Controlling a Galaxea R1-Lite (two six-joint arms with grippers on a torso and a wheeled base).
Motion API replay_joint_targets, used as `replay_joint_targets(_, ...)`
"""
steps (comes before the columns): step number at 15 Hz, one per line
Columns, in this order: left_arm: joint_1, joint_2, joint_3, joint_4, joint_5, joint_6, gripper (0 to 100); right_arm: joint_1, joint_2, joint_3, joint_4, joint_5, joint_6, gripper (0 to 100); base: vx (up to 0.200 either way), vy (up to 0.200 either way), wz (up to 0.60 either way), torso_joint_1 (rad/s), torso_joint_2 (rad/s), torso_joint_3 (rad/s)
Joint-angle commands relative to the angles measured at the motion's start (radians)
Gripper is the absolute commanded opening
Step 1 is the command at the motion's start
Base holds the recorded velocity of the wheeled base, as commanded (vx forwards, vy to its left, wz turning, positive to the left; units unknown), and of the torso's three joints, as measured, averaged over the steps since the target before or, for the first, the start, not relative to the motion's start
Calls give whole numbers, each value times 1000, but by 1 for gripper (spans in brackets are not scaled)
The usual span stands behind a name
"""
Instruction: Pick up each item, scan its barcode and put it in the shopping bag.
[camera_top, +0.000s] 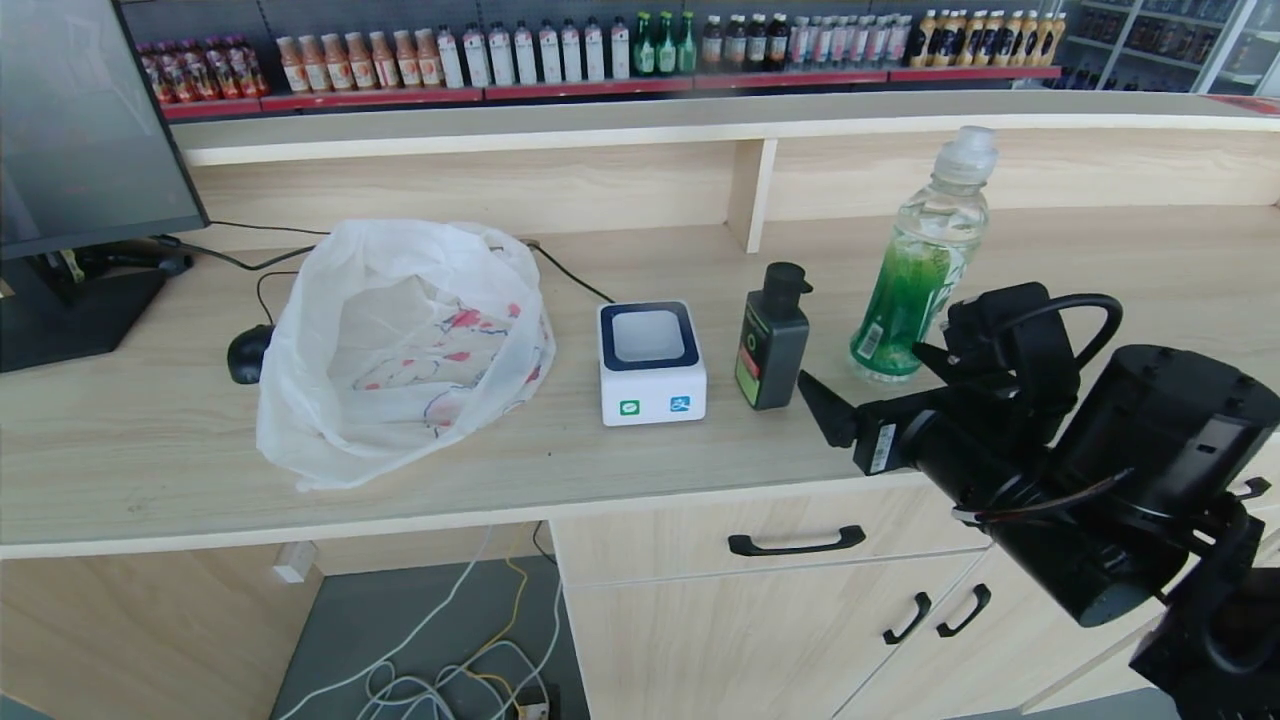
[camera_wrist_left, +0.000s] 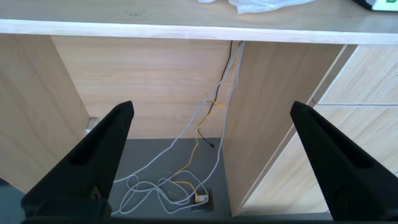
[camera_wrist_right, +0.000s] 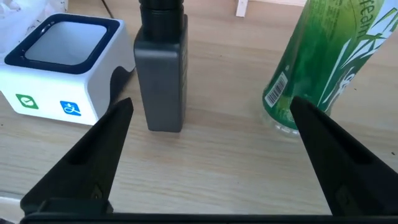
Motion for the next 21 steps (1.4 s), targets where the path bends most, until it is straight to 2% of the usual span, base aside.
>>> replay_joint_targets(1,0,0,0,0,0,2,100,3,53,-44,-3,-1,7,100,0,0,0,0,0,0)
replay_joint_targets(12,0,0,0,-2,0,0,100,21,174,-182,-3,-1,18,100,0,0,0,0,0,0)
replay_joint_targets(17,0,0,0,0,0,0,100,17,262,-334,-4,-3,23,100,0,0,0,0,0,0)
replay_joint_targets(21,0,0,0,0,0,0,100,8,289,-369,-6,-3,21,100,0,0,0,0,0,0)
